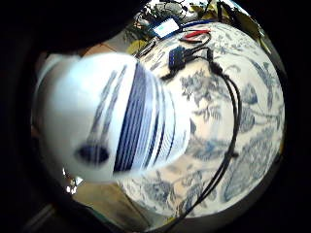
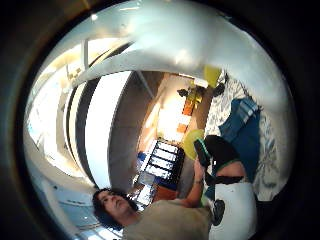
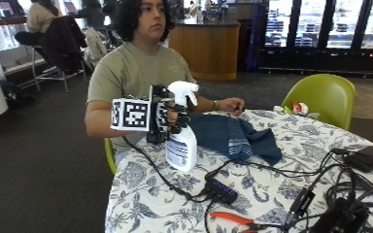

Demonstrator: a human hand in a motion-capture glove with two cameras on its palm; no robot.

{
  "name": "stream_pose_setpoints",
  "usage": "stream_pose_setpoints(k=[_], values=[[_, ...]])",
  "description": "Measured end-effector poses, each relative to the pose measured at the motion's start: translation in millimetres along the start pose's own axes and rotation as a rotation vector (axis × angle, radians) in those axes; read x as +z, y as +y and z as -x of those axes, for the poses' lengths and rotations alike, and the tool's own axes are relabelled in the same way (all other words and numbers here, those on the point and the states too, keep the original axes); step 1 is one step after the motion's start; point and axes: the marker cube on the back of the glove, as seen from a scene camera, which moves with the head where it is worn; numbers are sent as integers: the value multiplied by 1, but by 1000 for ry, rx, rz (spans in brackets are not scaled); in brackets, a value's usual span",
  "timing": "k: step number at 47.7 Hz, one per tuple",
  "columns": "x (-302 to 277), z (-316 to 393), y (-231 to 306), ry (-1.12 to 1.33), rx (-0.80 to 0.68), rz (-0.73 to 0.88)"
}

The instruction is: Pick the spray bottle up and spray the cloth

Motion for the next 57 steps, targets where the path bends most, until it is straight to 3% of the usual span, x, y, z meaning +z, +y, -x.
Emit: stream_pose_setpoints(k=[10,22,30,35,46,57], values=[[19,-19,-33,-2,-26,-116],[24,-11,-79,-122,122,-50],[11,14,-79,-196,212,-86],[-14,39,-66,-183,119,-89],[-64,152,-50,-140,1,72],[-49,242,-43,161,-85,290]])
